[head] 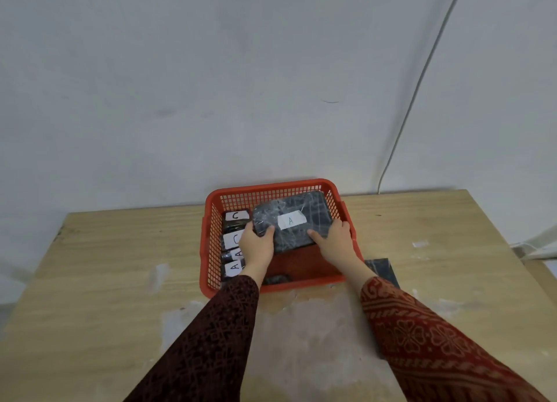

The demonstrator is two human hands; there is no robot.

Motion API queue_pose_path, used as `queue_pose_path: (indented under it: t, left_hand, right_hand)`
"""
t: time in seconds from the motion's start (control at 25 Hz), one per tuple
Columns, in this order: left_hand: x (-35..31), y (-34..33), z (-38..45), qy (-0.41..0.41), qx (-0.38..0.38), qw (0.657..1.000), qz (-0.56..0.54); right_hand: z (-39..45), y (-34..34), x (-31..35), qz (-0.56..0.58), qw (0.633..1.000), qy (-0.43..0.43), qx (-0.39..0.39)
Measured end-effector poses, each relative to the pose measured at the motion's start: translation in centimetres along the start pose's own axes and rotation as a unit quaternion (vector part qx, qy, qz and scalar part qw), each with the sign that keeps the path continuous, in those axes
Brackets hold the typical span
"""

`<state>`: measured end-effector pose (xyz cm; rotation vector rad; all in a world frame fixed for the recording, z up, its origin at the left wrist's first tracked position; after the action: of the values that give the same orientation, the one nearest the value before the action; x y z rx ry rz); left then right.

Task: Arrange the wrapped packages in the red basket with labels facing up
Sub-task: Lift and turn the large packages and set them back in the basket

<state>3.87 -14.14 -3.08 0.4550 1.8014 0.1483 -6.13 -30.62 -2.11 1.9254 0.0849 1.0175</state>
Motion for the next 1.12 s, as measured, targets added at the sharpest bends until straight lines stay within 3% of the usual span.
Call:
queue_pose_path:
  t: [0.16, 0.32, 0.52, 0.68, 0.8, 0.92, 1.0, 1.12]
  left_hand:
    - [0.4, -1.4, 2.3, -0.028, -0.007, 0.999, 0.019]
    - [-0.2, -2.8, 3.9, -0.100, -0.024, 0.988, 0.116]
    - [1.6, -5.1, 4.3, -0.153, 0.108, 0.955, 0.230]
    - [2.4, -6.0, 3.7, -0.175, 0.120, 0.917, 0.337]
    - [0.4, -6.7, 2.6, -0.188, 0.087, 0.908, 0.364]
    - [-3.5, -8.7, -1.3, -0.290, 0.079, 0.900, 0.315]
    - [-5.8, -11.4, -5.2, -0.403, 0.130, 0.861, 0.282]
    - [-6.1, -17.5, -11.7, -0.508, 0.313, 0.723, 0.349]
  right_hand:
    - [2.2, -0.2, 1.7, -0.096, 0.990, 0.092, -0.053]
    - [3.5, -1.6, 0.8, -0.108, 0.988, 0.100, -0.049]
    - [3.6, -3.5, -0.7, -0.121, 0.989, 0.086, 0.009]
    - [1.2, -3.0, -0.5, -0.143, 0.980, 0.129, 0.048]
    - [-3.4, 0.6, -1.2, -0.053, 0.979, 0.194, -0.021]
    - [-8.9, 3.9, -6.9, 0.024, 0.980, 0.151, -0.131]
    - [-12.0, 4.1, -12.4, 0.015, 0.984, 0.057, -0.170]
    - [-15.1, 1.7, -18.8, -0.078, 0.989, -0.095, -0.088]
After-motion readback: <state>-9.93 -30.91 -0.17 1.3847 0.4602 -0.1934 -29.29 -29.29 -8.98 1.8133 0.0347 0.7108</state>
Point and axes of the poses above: each hand's wrist, its own z-axis towards the middle knuckle, its own y-axis out of the back of the hand, x = y × z, the point moved 6 cm from there along z, towards the middle knuckle
